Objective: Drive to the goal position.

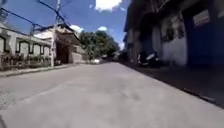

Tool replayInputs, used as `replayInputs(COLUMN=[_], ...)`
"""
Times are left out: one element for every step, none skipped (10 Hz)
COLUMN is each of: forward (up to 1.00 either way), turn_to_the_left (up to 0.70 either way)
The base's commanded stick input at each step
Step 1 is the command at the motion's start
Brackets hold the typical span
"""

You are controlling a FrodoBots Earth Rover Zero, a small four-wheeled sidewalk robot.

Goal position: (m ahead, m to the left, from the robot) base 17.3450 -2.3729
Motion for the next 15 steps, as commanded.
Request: replayInputs(forward=[1.00, 1.00, 1.00, 1.00, 1.00, 1.00, 1.00, 1.00, 1.00, 1.00, 1.00, 1.00, 1.00, 1.00, 1.00], turn_to_the_left=[-0.04, -0.04, 0.00, 0.00, 0.00, 0.00, 0.00, 0.00, 0.00, 0.00, 0.00, 0.00, 0.00, 0.00, 0.00])
